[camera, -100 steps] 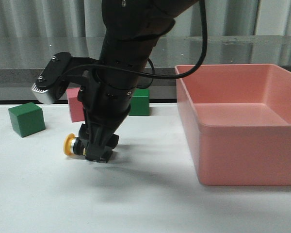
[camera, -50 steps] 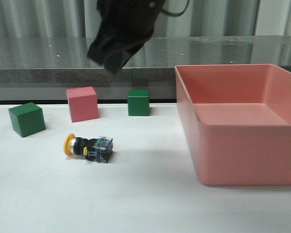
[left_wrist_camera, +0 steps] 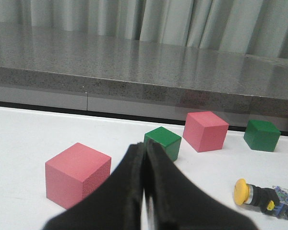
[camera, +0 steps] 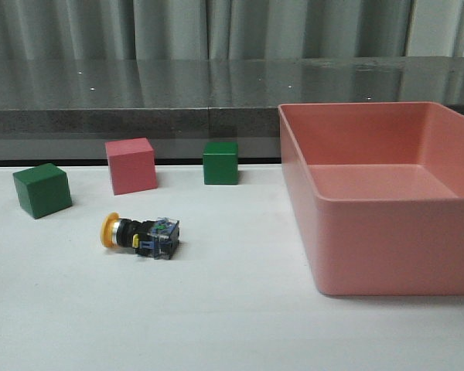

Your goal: Place and stand button with both arms

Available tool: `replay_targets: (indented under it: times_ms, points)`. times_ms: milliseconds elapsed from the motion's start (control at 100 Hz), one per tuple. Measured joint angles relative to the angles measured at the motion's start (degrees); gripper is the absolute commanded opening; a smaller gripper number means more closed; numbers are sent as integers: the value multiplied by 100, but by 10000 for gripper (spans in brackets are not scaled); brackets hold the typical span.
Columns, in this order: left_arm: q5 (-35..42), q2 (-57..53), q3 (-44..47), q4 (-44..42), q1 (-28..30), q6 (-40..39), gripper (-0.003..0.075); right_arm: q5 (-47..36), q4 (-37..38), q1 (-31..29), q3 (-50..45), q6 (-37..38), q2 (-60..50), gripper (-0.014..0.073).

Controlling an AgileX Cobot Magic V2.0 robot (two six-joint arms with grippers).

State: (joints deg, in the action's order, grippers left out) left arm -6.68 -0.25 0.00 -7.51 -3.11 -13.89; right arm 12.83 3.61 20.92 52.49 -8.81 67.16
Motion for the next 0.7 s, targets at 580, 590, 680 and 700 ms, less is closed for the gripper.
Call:
replay_targets:
  times_ms: [580, 590, 680, 700]
  points:
    - [0, 0, 0, 0, 0, 0, -20, -465, 0, -1607, -2776, 47, -4239, -62]
    - [0, 0, 0, 0, 0, 0, -20, -465, 0, -1607, -2804, 47, -4267, -62]
    - [0, 0, 0, 0, 0, 0, -20, -478, 0, -1607, -2952, 47, -4536, -62]
    - [0, 0, 0, 0, 0, 0, -20, -478, 0, -1607, -2969, 47, -4575, -62]
